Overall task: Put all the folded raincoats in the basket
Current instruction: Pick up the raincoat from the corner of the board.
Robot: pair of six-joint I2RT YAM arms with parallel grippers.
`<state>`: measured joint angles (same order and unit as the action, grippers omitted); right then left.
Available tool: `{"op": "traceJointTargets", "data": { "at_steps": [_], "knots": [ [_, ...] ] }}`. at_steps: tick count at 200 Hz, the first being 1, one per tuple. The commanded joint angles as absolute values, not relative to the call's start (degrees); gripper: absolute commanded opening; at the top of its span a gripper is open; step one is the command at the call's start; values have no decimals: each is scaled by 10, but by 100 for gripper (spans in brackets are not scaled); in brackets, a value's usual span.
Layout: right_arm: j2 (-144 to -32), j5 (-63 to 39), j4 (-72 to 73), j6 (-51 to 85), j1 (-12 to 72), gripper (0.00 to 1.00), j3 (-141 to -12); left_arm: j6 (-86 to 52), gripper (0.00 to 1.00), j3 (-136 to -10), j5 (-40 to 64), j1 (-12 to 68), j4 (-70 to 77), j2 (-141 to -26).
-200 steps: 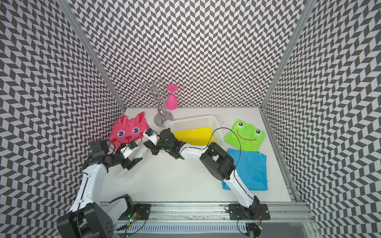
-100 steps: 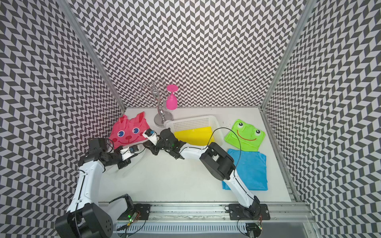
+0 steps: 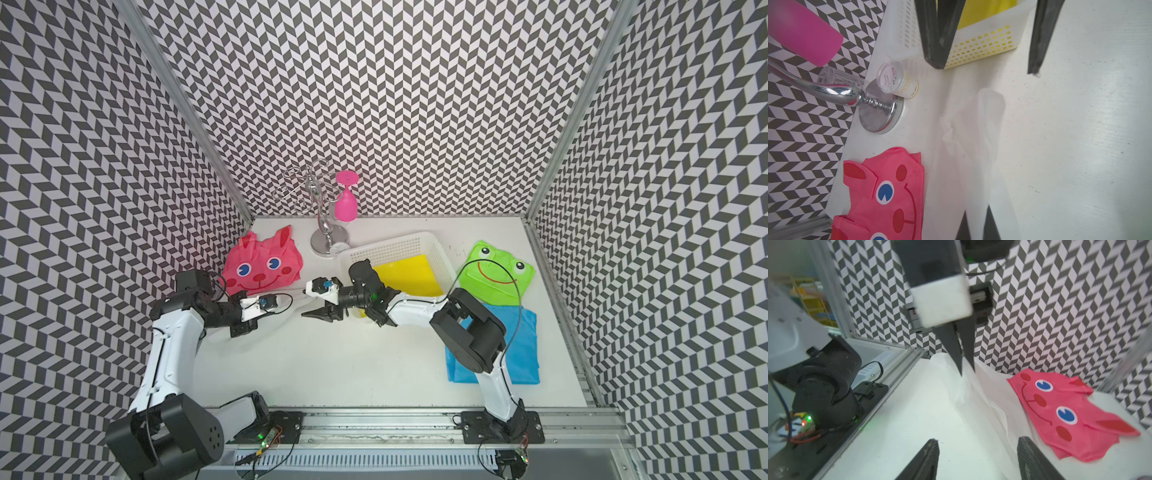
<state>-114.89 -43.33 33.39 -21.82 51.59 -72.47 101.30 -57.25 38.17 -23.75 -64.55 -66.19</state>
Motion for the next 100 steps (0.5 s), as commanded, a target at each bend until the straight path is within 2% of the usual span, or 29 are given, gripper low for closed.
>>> {"op": "traceJointTargets", "data": {
  "at_steps": [1,31,78,100],
  "knots": [
    [-1135,-444,349,-296,530,69,-716,1052,0,-617,405,-244,-700,-675],
    [-1148,-409,339,-318,540,74,-741,1101,0,-676,421,-250,-775,-699],
    [-1134,-383,334,-327,539,76,-745,1121,0,-708,445,-248,-777,-689],
    [-1139,-368,319,-325,539,80,-761,1122,0,-725,474,-241,-776,-685]
  ]
}}
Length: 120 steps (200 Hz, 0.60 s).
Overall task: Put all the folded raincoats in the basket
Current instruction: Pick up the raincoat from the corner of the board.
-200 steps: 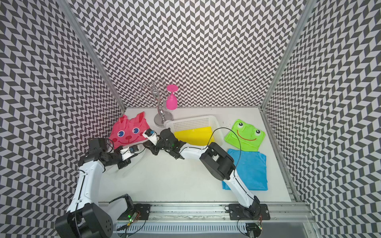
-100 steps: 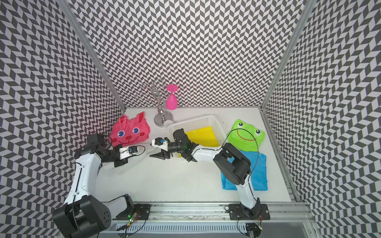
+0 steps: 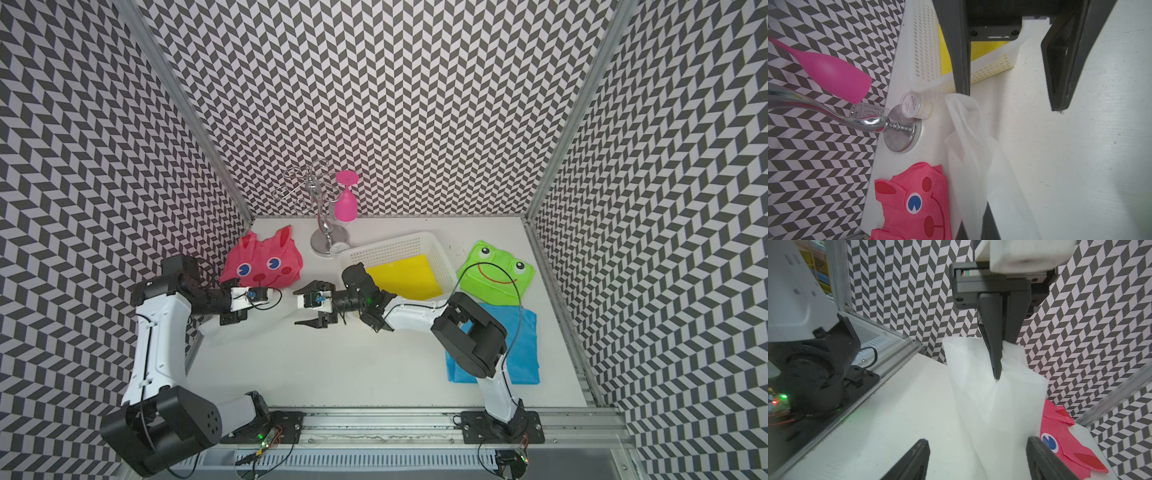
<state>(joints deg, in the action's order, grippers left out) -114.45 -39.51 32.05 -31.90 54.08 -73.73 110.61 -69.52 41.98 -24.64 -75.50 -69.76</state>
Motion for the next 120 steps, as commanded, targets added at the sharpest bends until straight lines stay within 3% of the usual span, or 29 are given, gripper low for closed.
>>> {"op": "traceJointTargets", "data": {
  "at_steps": [1,69,120],
  "knots": [
    [-1140,-367,318,-325,539,80,-762,1123,0,-725,475,-241,-776,-685],
    [-1108,-368,308,-299,517,79,-756,1144,0,-730,530,-184,-776,-687],
    [-1050,-350,201,-349,498,83,-740,1125,0,-765,536,-137,-766,-707]
  ]
}}
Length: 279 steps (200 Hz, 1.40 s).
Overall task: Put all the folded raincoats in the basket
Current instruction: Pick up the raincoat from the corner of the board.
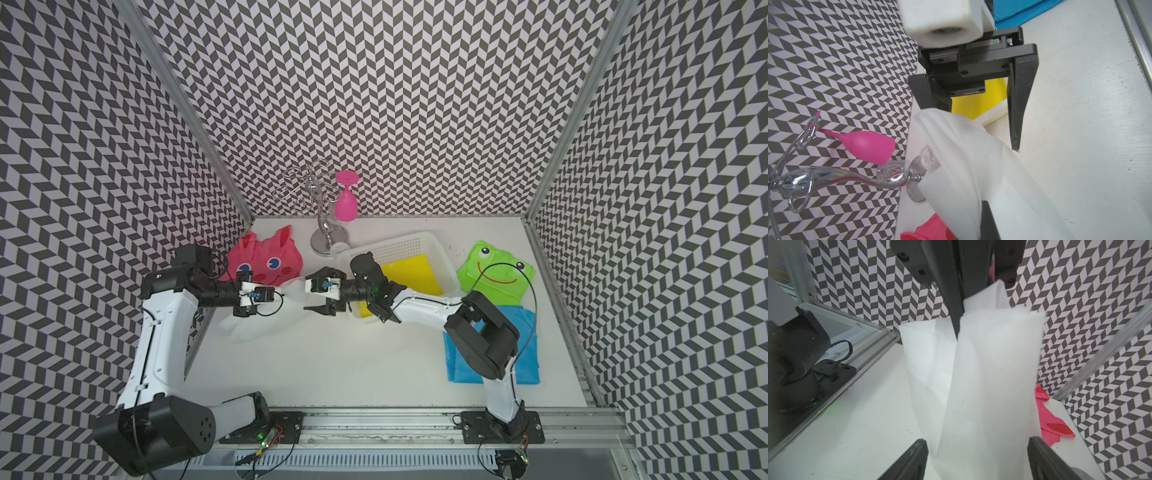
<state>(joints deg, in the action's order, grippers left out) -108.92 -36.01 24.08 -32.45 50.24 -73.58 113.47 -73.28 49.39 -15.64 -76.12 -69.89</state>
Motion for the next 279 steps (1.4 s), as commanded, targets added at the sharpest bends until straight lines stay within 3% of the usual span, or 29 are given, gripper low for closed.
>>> {"op": "traceJointTargets", "data": {
  "at_steps": [1,70,107,137,146,159,167,194,234,279],
  "knots": [
    [-1050,-350,198,-350,498,83,-740,1123,0,-766,537,-137,-766,-708],
    [-1097,-429,110,-345,499,74,-817,1080,0,-796,567,-70,-749,-724],
    [-1126,-475,59,-336,499,53,-865,1073,0,-827,570,-64,-757,-732],
    [-1134,-521,49,-323,496,12,-880,1065,0,-838,560,-64,-758,-731],
    [-1132,-542,57,-309,492,1,-877,1051,10,-841,554,-64,-757,-728],
    [-1125,-571,77,-277,483,0,-871,1014,57,-848,541,-65,-743,-725],
    [-1119,-584,89,-255,477,0,-867,994,76,-855,530,-65,-740,-726],
    [-1096,-613,96,-200,456,0,-851,970,98,-869,508,-66,-747,-722],
    [-1047,-581,98,-140,436,0,-811,942,100,-872,541,-64,-775,-717],
    [-997,-568,59,-84,417,0,-803,842,100,-833,555,-55,-708,-716]
  ]
}}
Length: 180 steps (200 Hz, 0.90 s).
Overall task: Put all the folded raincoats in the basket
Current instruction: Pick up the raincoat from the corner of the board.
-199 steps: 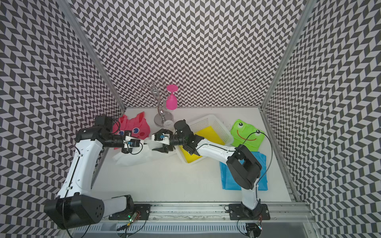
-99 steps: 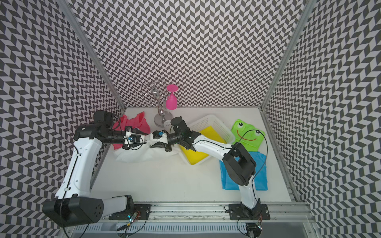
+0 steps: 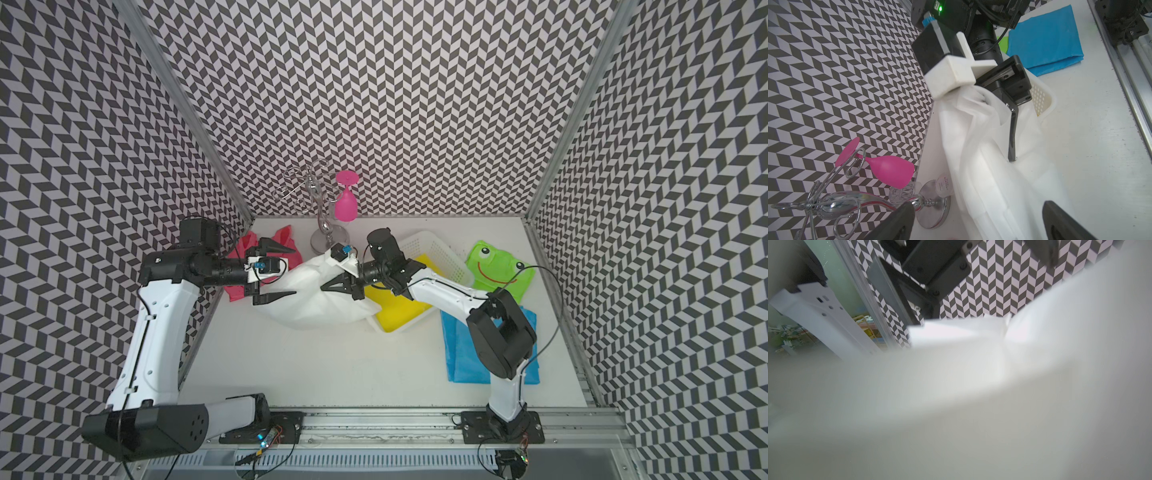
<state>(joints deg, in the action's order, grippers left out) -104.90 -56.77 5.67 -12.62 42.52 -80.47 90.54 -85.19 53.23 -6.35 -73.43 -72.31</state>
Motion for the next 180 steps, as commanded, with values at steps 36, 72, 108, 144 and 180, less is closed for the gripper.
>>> {"op": "traceJointTargets", "data": {
  "at_steps": [36,72,108,144,180],
  "knots": [
    [-954,-557,-66,-90,385,0,-814,727,100,-779,555,-4,-585,-689],
    [-934,-537,-241,-101,344,0,-850,575,99,-772,512,65,-487,-696],
    [-902,-524,-357,-123,294,0,-844,491,100,-742,476,147,-414,-703],
    [-868,-520,-419,-146,232,0,-817,447,100,-732,478,209,-360,-734],
    [-909,-478,-519,-207,197,0,-848,428,99,-729,444,248,-299,-780]
  ]
}}
